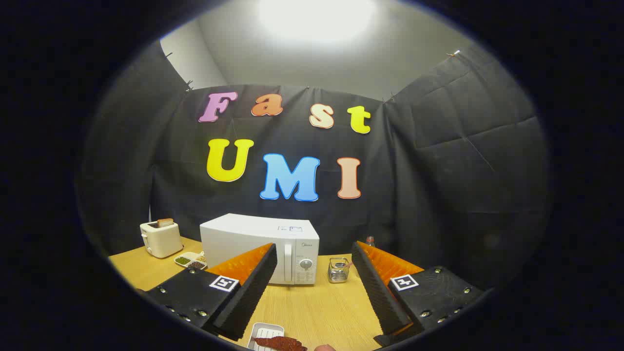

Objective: Open the microwave, put the food inside, and close the microwave door.

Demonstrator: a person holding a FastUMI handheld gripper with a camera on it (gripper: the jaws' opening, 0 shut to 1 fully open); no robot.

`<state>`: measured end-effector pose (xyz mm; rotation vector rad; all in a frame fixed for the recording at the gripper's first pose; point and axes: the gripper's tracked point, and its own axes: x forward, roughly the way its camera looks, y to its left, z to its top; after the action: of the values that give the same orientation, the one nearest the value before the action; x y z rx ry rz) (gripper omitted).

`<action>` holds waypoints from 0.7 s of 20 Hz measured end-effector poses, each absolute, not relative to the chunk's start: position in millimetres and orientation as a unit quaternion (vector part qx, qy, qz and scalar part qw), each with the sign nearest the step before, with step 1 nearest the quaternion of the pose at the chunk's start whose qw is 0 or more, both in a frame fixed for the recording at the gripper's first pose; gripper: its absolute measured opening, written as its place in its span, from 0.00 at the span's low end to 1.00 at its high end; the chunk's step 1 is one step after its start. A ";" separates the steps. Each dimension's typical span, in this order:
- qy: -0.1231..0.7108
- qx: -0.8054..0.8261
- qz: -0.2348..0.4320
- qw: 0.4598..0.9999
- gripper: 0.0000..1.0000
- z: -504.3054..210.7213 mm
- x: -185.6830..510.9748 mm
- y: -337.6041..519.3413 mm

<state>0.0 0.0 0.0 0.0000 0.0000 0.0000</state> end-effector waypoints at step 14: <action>0.016 0.015 0.001 1.000 0.97 -8.8 0.1 2.9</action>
<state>0.1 2.9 -8.8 0.0298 0.0324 0.0021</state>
